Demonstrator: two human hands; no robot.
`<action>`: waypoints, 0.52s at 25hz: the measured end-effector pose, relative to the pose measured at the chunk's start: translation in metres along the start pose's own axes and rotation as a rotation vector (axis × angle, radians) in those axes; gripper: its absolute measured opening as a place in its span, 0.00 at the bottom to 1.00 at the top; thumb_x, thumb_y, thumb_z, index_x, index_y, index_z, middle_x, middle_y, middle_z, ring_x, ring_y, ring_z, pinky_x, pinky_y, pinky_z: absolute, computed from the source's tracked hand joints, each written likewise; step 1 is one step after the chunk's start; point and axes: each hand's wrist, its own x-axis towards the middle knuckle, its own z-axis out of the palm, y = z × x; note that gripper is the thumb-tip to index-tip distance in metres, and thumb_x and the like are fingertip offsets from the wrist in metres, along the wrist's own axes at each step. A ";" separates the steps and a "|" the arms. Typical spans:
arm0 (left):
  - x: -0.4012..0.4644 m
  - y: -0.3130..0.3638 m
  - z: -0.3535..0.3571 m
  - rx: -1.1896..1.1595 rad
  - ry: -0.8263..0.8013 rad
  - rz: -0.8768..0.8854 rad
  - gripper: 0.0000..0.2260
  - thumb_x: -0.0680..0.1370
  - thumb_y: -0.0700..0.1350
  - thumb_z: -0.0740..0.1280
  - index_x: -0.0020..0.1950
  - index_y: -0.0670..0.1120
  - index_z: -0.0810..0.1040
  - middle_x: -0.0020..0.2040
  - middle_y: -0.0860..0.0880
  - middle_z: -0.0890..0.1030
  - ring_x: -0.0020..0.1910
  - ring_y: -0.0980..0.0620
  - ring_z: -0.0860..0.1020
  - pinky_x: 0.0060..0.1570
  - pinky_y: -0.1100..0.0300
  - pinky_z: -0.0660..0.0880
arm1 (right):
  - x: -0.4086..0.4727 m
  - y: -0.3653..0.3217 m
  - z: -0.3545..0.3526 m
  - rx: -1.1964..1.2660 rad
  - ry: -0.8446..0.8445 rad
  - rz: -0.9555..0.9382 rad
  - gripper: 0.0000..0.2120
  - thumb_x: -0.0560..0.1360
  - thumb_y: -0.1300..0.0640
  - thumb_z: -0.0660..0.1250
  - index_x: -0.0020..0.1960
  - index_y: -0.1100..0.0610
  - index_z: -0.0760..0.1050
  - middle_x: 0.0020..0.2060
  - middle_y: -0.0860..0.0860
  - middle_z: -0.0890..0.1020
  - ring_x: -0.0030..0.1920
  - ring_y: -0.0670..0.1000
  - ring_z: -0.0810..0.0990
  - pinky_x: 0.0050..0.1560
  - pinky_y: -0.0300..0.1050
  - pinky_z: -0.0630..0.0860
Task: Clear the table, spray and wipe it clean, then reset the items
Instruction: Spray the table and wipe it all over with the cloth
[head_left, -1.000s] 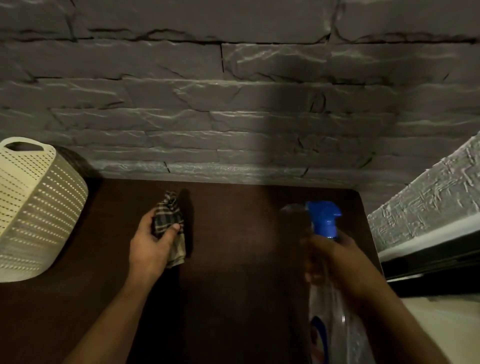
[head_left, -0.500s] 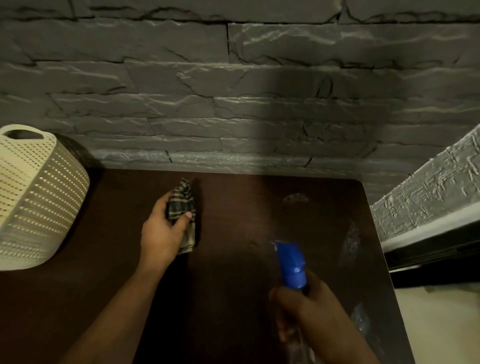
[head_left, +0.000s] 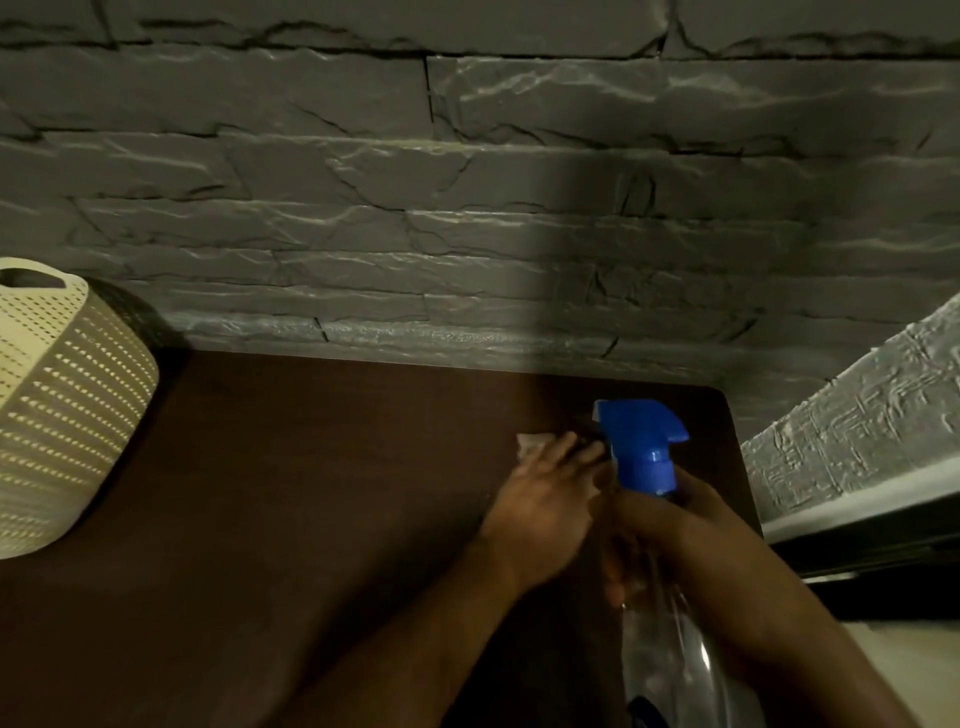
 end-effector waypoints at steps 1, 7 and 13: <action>0.001 -0.014 -0.010 0.000 0.072 -0.093 0.23 0.82 0.49 0.58 0.77 0.52 0.59 0.78 0.51 0.59 0.77 0.52 0.52 0.77 0.52 0.45 | -0.002 0.002 -0.005 0.033 0.013 0.008 0.13 0.69 0.56 0.70 0.48 0.62 0.72 0.26 0.58 0.77 0.26 0.56 0.75 0.30 0.47 0.72; 0.028 -0.048 -0.024 -0.037 0.307 -0.590 0.23 0.82 0.47 0.57 0.77 0.48 0.59 0.78 0.49 0.58 0.78 0.48 0.51 0.77 0.50 0.48 | -0.004 0.014 -0.026 0.107 0.003 0.059 0.14 0.61 0.60 0.71 0.44 0.63 0.73 0.23 0.60 0.75 0.21 0.55 0.73 0.23 0.42 0.70; 0.053 -0.040 -0.014 -0.075 0.170 -0.305 0.23 0.81 0.46 0.60 0.76 0.52 0.61 0.77 0.49 0.61 0.77 0.51 0.55 0.75 0.49 0.56 | -0.001 0.012 -0.039 0.145 0.001 0.069 0.18 0.61 0.58 0.71 0.48 0.62 0.73 0.24 0.59 0.75 0.24 0.56 0.73 0.28 0.46 0.71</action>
